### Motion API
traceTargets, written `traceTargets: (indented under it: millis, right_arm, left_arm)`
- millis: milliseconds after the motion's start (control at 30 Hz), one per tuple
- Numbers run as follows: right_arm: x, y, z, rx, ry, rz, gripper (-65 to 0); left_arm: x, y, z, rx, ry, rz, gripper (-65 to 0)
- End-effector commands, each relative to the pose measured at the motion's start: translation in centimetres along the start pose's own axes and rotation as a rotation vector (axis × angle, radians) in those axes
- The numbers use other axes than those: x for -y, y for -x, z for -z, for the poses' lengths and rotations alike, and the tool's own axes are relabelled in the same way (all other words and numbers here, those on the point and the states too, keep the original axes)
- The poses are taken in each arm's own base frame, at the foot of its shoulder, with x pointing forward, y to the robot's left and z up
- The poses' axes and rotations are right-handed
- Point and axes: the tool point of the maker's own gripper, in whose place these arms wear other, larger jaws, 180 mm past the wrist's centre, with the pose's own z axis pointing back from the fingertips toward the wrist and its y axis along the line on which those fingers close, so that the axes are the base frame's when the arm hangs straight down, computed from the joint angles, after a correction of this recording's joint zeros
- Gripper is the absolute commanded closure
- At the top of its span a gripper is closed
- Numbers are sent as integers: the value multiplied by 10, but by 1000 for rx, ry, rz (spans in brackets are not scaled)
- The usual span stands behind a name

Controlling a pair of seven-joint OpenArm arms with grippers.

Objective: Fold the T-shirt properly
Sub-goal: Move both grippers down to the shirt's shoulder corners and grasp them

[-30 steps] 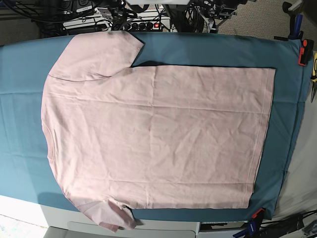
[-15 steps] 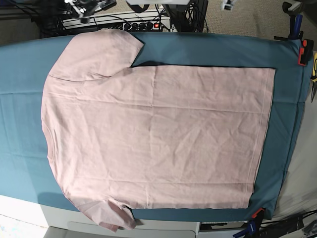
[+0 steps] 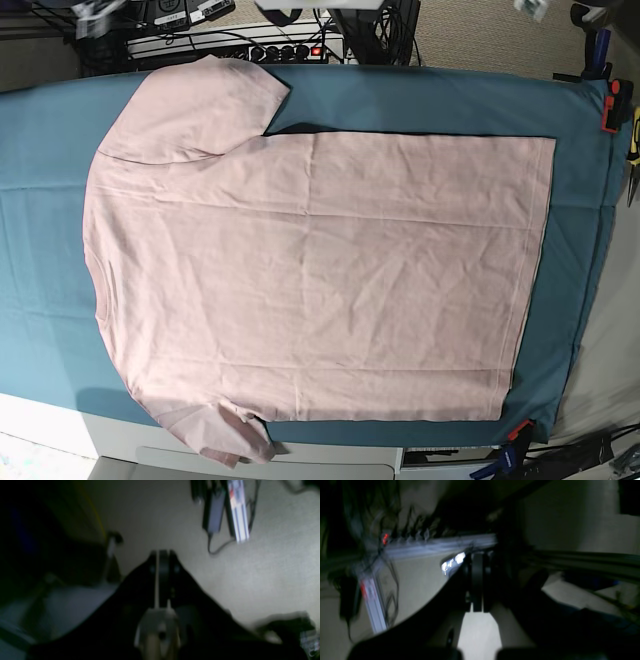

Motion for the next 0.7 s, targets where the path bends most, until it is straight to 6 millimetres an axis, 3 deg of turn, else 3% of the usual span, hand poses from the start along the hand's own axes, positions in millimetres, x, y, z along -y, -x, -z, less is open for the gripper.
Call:
traceTargets:
  millis: [0,100,200,333,433,533,667]
  right_arm:
    - [16,-27,-8,68,28,1,0]
    - [50,-82,-29,192,106,72,0]
    - [82,-139,-59,370,177,169,0]
    - [111,-184,-88,551,202,364,0]
    - [110,-192,-88,615,159,522,0]
    - [97,-185,-77,637,109,702,0]
    - [86,-171,-52,623,27,938,0]
  left_arm:
    - [-7,-19,-13,52,-5,23,-35]
    - [-22,-66,-41,160,11,42,-35]
    - [-39,-86,-49,243,36,-15,-35]
    - [-40,-125,-58,387,125,-89,-35]
    - [-27,-152,-65,503,225,-134,-35]
    - [-9,-170,-76,573,356,-126,-35]
    - [11,-174,-85,606,490,-65,-34]
